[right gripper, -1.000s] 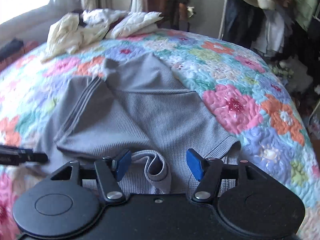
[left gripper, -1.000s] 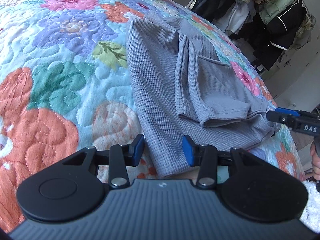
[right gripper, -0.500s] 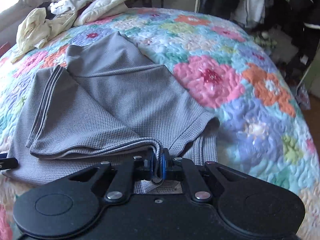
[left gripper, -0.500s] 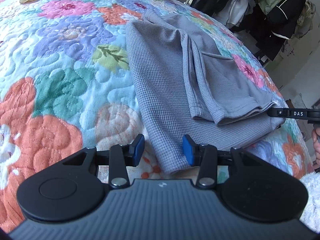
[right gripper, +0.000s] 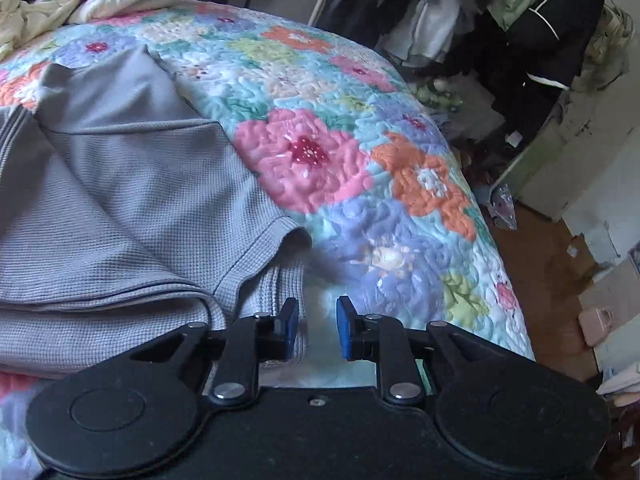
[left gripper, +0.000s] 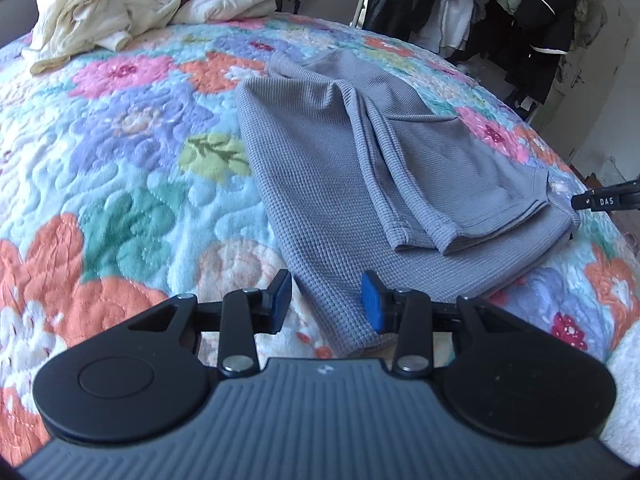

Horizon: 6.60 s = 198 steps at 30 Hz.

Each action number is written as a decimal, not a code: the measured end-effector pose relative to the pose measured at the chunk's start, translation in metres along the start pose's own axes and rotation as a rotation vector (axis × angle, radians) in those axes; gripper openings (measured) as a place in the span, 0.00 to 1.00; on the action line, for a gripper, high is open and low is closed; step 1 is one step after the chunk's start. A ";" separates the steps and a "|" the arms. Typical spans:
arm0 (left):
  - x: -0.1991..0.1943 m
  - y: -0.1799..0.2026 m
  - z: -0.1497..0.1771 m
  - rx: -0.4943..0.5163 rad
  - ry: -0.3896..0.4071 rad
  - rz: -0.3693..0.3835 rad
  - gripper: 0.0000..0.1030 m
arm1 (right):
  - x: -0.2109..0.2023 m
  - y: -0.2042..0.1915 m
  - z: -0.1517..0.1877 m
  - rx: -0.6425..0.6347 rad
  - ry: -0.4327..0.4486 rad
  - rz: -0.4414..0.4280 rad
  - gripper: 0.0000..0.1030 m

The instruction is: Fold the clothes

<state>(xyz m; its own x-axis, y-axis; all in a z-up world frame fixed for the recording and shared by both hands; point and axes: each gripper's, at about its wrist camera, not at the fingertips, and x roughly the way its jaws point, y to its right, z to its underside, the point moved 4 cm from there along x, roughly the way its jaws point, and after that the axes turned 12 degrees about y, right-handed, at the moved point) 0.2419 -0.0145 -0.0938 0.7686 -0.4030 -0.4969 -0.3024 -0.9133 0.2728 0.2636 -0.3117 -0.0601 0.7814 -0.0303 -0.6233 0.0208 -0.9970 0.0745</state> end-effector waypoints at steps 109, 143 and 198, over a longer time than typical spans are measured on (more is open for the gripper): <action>0.018 -0.023 0.011 -0.417 -0.073 0.175 0.63 | -0.042 0.059 0.035 0.802 -0.032 -0.104 0.80; -0.005 -0.042 0.005 -0.723 -0.027 0.168 0.11 | -0.044 0.025 0.028 0.804 0.312 -0.185 0.13; 0.106 -0.138 -0.087 -1.001 -0.168 0.045 0.11 | 0.085 0.028 -0.104 0.650 0.137 -0.304 0.49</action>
<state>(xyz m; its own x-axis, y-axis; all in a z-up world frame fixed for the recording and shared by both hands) 0.4141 0.0741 -0.1126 0.6560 -0.5092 -0.5572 0.3410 -0.4586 0.8206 0.3951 -0.3349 -0.0302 0.8718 0.2211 -0.4370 -0.0923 -0.8021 -0.5901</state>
